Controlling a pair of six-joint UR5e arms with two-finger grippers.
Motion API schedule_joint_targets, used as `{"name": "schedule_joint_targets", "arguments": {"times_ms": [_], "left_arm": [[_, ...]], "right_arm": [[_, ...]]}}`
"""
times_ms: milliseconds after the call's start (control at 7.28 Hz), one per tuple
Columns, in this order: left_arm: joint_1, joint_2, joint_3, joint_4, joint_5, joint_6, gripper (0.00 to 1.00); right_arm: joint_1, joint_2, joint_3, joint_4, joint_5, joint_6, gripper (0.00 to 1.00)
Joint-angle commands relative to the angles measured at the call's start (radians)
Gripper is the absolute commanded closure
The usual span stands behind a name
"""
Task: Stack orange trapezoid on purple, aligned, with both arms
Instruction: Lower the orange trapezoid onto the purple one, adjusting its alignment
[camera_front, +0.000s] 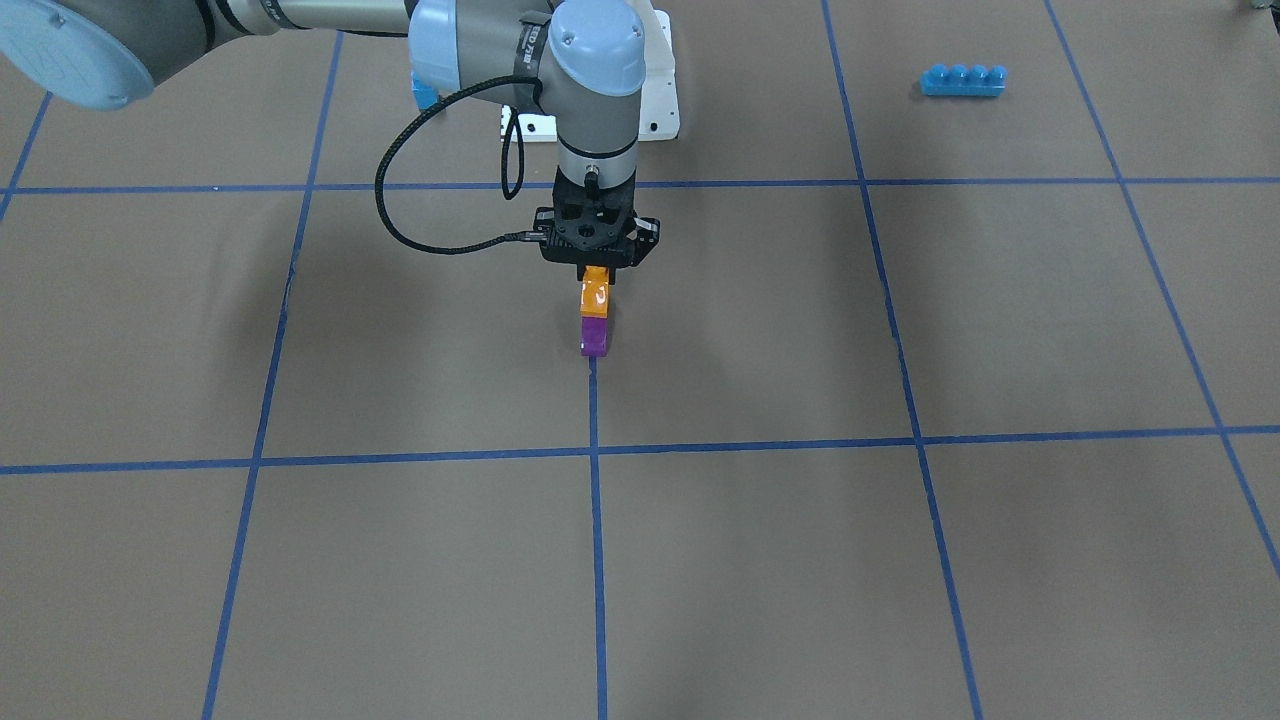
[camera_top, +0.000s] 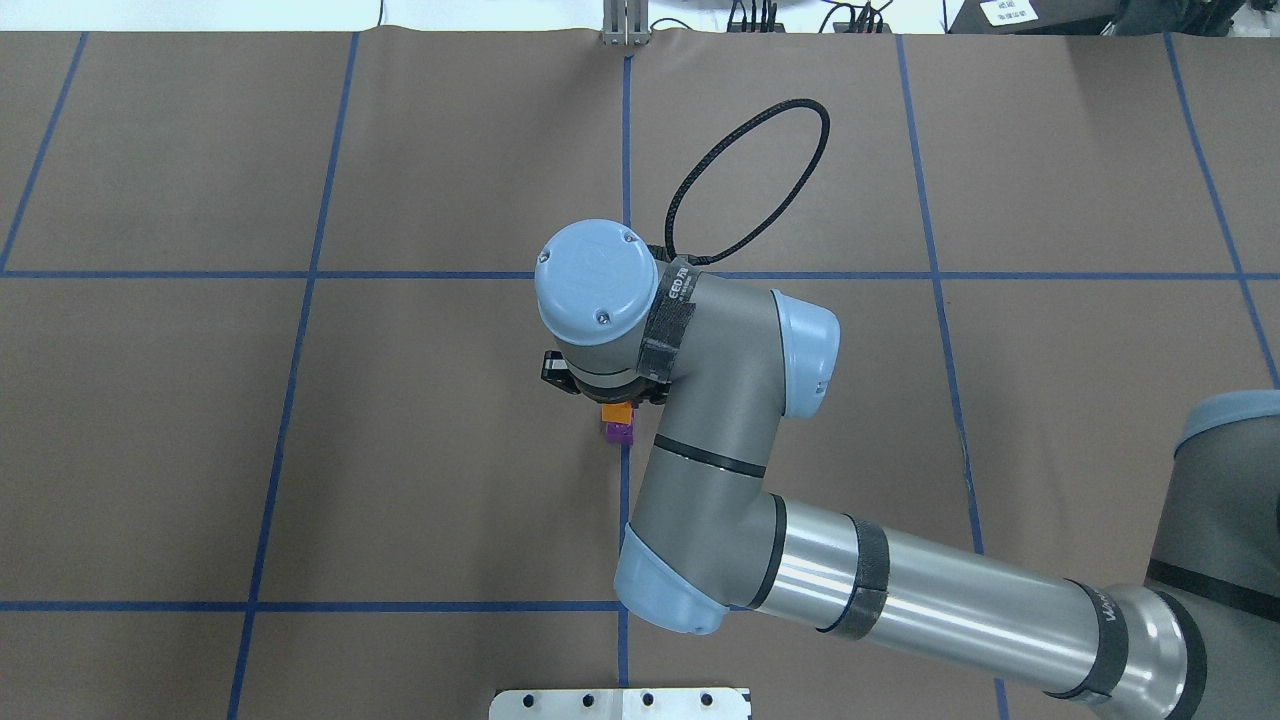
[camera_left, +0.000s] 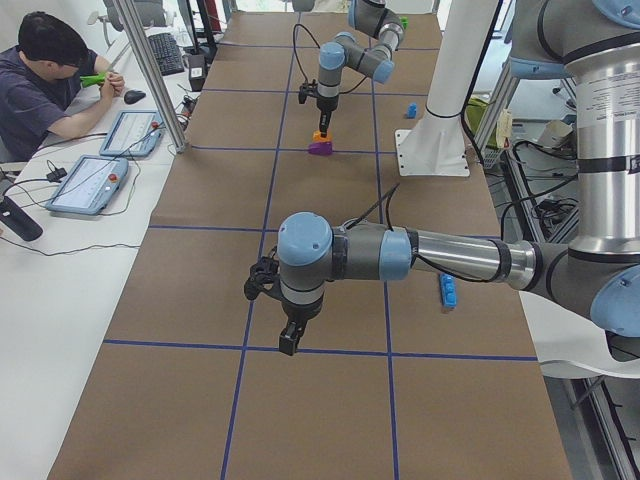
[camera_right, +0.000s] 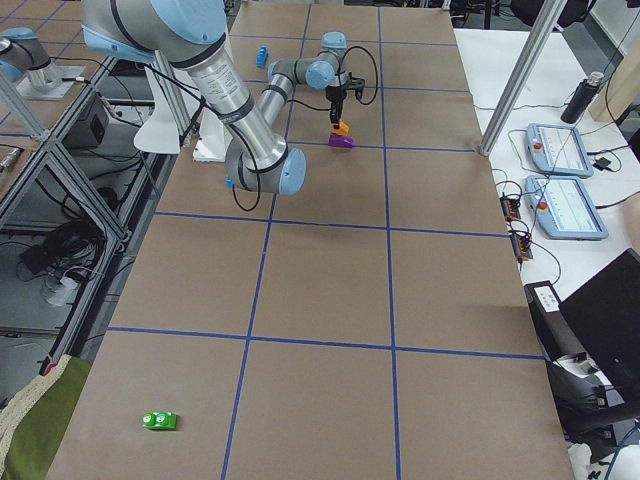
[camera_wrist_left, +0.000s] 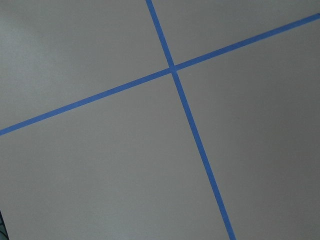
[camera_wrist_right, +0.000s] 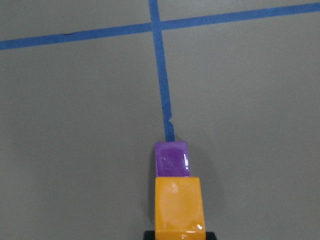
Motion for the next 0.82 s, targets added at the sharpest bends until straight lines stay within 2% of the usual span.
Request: {"name": "schedule_joint_targets", "arguments": {"times_ms": [0, 687], "left_arm": [[0.0, 0.0, 0.0, -0.002, 0.0, 0.0, 0.0], [0.0, 0.0, 0.0, -0.002, 0.0, 0.0, 0.0]], "right_arm": [[-0.007, -0.003, 0.0, 0.0, -0.005, 0.0, 1.0], [-0.027, -0.006, 0.0, 0.002, -0.034, -0.012, 1.0]]}}
